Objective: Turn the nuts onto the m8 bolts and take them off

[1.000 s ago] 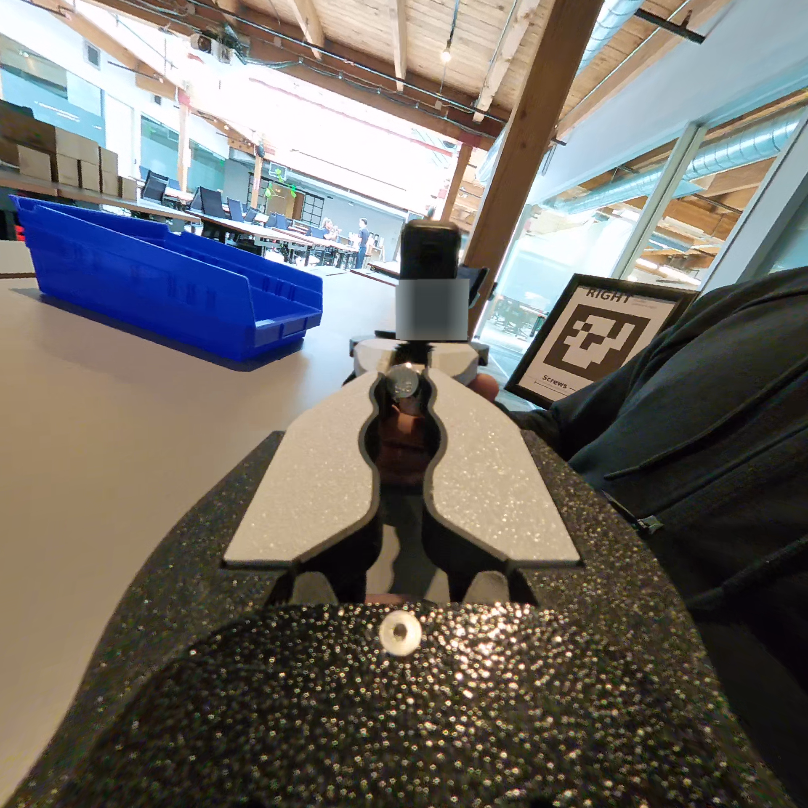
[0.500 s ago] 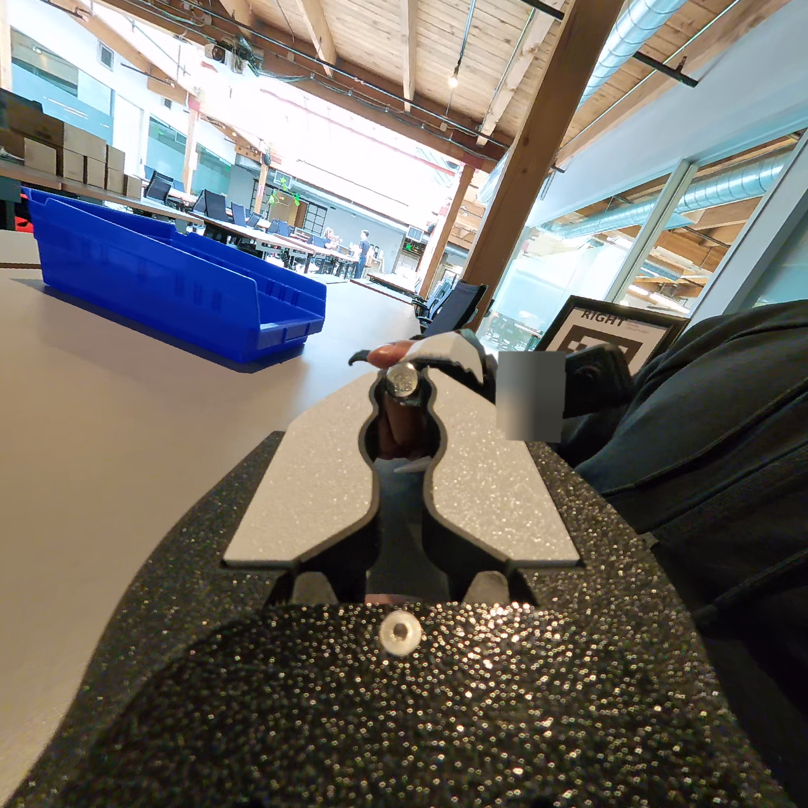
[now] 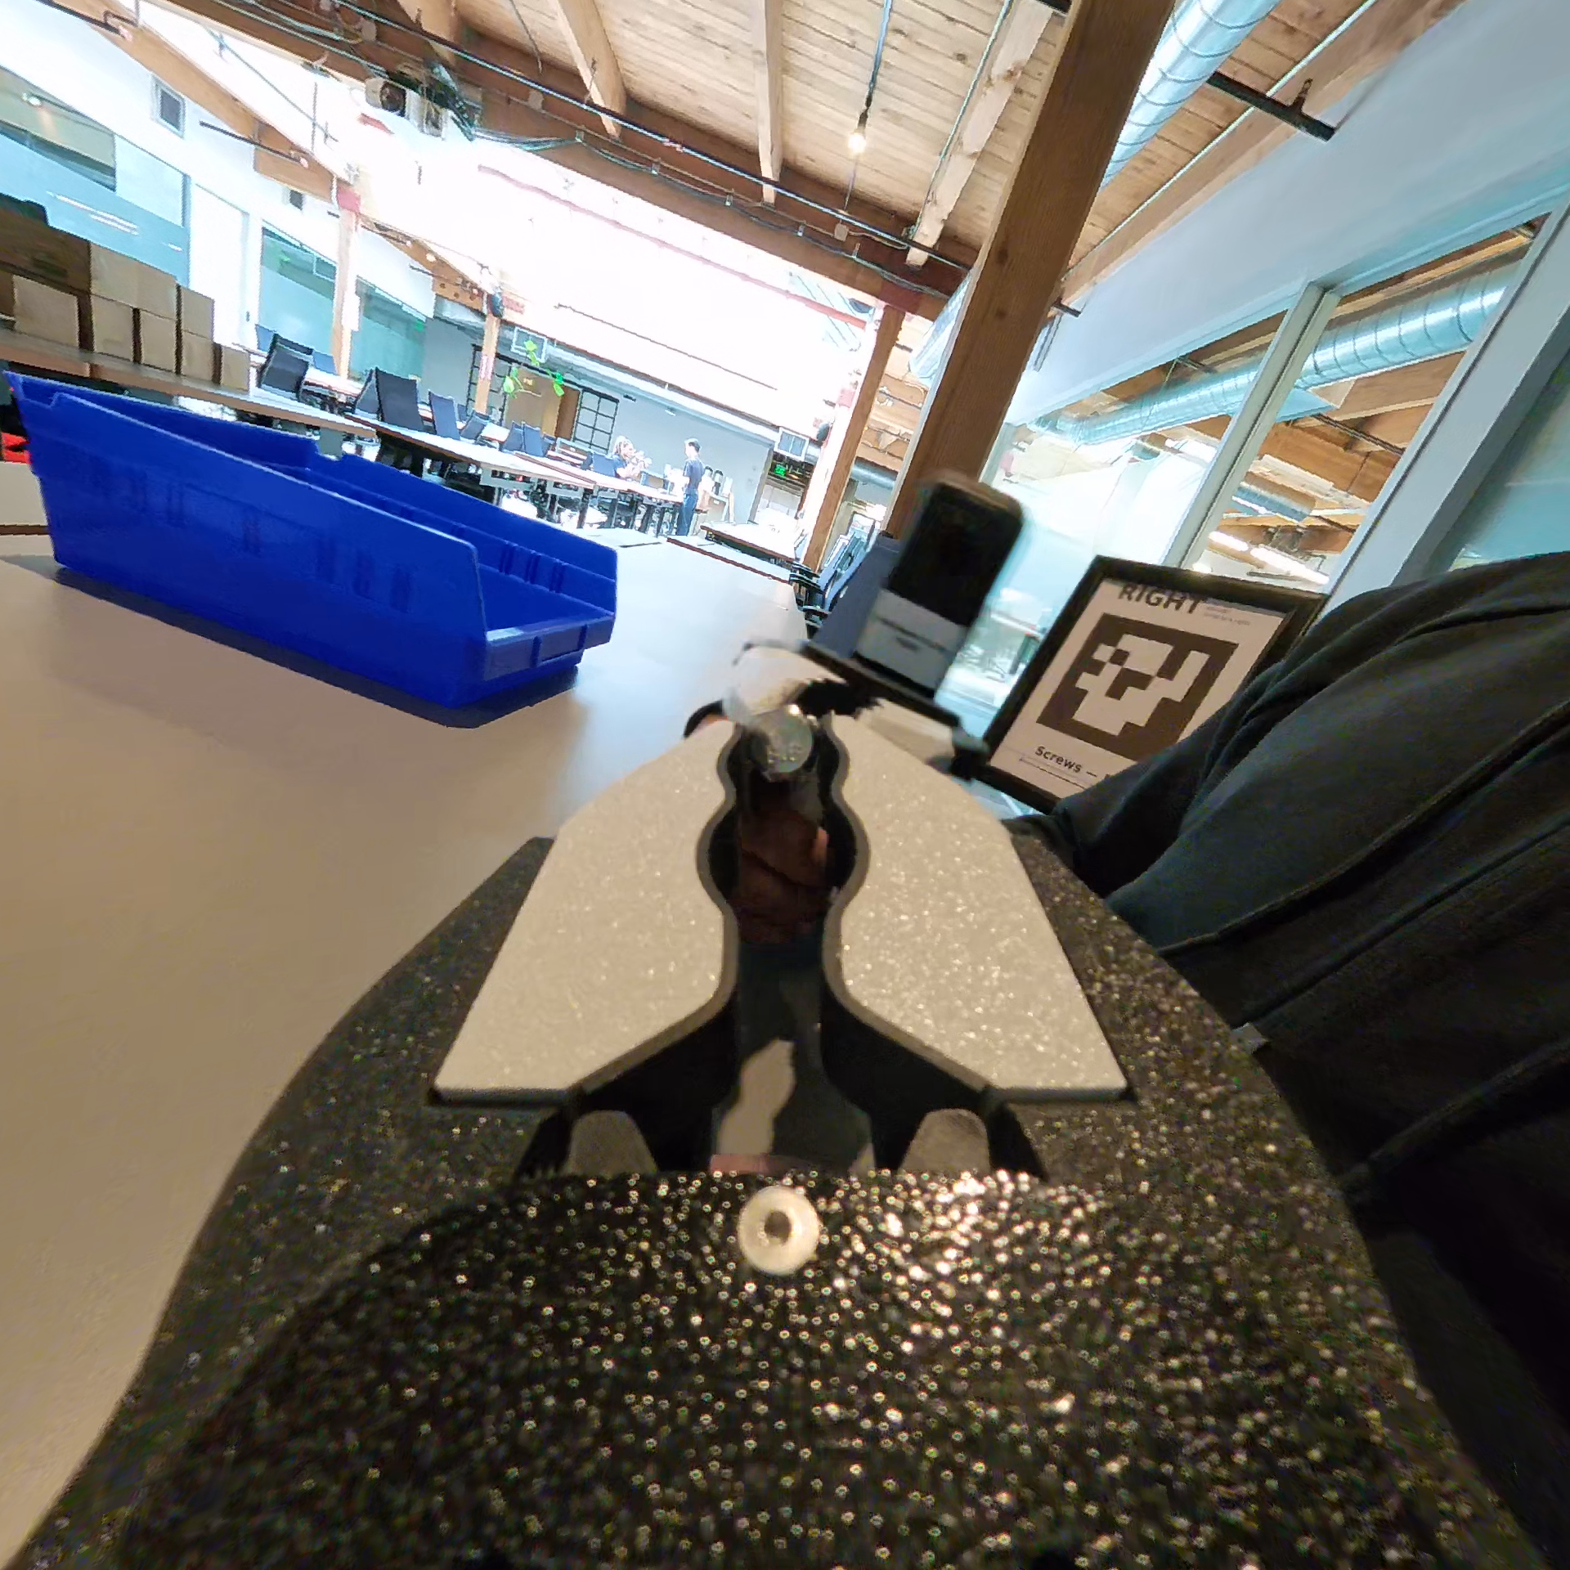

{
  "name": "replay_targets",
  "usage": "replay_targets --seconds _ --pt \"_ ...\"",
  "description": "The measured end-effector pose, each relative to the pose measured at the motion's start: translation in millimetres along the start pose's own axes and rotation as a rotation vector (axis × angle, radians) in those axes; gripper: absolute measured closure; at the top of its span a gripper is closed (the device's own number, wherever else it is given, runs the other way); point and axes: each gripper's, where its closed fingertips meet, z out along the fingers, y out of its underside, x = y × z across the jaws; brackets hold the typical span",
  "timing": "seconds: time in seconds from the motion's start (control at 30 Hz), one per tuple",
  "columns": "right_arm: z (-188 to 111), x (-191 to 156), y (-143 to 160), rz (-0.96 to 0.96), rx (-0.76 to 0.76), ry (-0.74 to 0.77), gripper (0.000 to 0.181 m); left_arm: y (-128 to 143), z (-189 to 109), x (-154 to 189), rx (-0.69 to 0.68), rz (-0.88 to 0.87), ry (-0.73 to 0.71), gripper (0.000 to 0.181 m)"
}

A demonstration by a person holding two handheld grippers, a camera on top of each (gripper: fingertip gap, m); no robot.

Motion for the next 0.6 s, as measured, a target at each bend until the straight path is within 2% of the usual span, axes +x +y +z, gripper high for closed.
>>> replay_targets --seconds 0.07,0.13,0.23,0.33,0.4,0.5,0.6 --pt "-2.5 -3.2 -1.4 0.263 0.017 -0.133 0.167 0.3 1.2 2.1 0.001 0.016 0.003 0.166" --pt "-4.1 -1.1 -5.1 0.281 0.04 -0.136 0.162 0.0 1.5 1.1 0.005 0.012 -0.001 0.167" --pt "-4.8 0.6 -9.6 -0.004 0.056 -0.006 0.154 -2.8 -0.4 0.1 0.025 0.004 -0.003 0.166" --pt "-1.8 -0.6 -6.1 -0.359 0.017 0.137 0.15 -3.5 -0.8 -1.1 0.03 -0.004 -0.007 0.166" --pt "1.8 -3.0 -0.1 -0.518 -0.023 0.189 0.147 -3.5 -0.9 -1.5 0.029 -0.005 -0.009 0.166" --pt "4.5 -4.5 3.8 -0.631 -0.05 0.226 0.146 -3.0 -0.6 -1.7 0.026 -0.005 -0.011 0.166" --pt "4.2 -0.8 2.4 -0.634 -0.048 0.251 0.148 -1.9 0.2 -2.1 0.018 -0.006 -0.015 0.166"
